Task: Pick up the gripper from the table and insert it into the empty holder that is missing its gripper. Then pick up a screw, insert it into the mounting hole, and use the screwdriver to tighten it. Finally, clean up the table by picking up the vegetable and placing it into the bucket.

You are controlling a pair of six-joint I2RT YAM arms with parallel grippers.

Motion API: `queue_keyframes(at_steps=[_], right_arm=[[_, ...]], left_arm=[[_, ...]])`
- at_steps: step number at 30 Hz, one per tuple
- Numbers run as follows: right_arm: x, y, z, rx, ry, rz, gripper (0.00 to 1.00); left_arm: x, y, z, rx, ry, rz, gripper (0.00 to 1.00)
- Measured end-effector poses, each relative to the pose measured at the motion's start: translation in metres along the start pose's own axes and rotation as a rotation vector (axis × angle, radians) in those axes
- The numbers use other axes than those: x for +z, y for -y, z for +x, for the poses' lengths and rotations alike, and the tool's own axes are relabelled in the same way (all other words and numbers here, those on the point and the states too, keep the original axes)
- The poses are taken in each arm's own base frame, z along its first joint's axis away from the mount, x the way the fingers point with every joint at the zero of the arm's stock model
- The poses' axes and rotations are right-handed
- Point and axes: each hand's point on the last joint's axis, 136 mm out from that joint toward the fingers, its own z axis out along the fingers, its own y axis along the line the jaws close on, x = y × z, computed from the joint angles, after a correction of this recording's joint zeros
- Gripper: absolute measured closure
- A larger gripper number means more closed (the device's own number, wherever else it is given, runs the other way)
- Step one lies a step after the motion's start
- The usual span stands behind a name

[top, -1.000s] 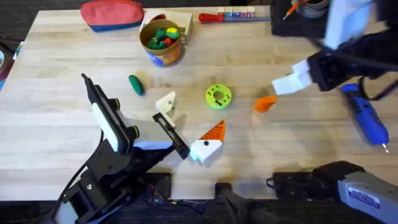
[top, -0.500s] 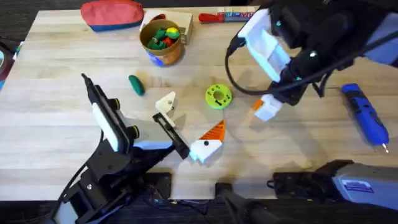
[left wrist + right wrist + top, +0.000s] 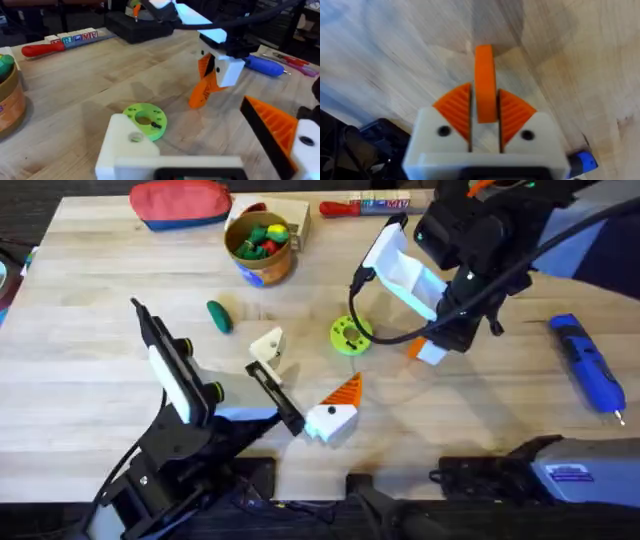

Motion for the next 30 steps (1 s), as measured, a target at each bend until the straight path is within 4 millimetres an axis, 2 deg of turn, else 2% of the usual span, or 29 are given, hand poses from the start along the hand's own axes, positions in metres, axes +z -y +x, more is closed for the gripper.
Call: queue_keyframes(at_steps=[1,2,6,9,15,18,20,22,25,30], right_arm=[[0.000,0.000,0.000,-0.001,-0.001,0.002,0.830],[0.000,0.001,0.000,-0.002,-0.001,0.003,0.993],[-0.003,0.002,-0.001,-0.001,0.015,0.013,0.998],[-0.015,0.003,-0.002,0.004,0.061,0.043,0.998],[-0.073,0.004,0.012,0.049,0.276,0.159,0.998],[-0.107,0.015,0.018,0.157,0.506,0.197,0.998],[-0.120,0.025,0.014,0.233,0.684,0.199,0.998],[-0.123,0.030,0.004,0.283,0.849,0.150,0.998],[-0.115,0.024,-0.019,0.320,1.033,-0.017,0.998],[-0.090,-0.007,-0.047,0.442,1.057,-0.373,0.998]], left_arm=[[0.000,0.000,0.000,0.000,0.000,0.000,0.013],[0.000,0.000,0.000,0.000,0.000,0.000,0.013],[0.000,0.000,0.000,0.000,0.000,0.000,0.013],[0.000,0.000,0.000,0.000,0.000,0.000,0.013],[0.000,0.000,0.000,0.000,0.000,0.000,0.013],[0.000,0.000,0.000,0.000,0.000,0.000,0.013],[0.000,0.000,0.000,0.000,0.000,0.000,0.013],[0.000,0.000,0.000,0.000,0.000,0.000,0.013],[0.000,0.000,0.000,0.000,0.000,0.000,0.013],[0.000,0.000,0.000,0.000,0.000,0.000,0.013]])
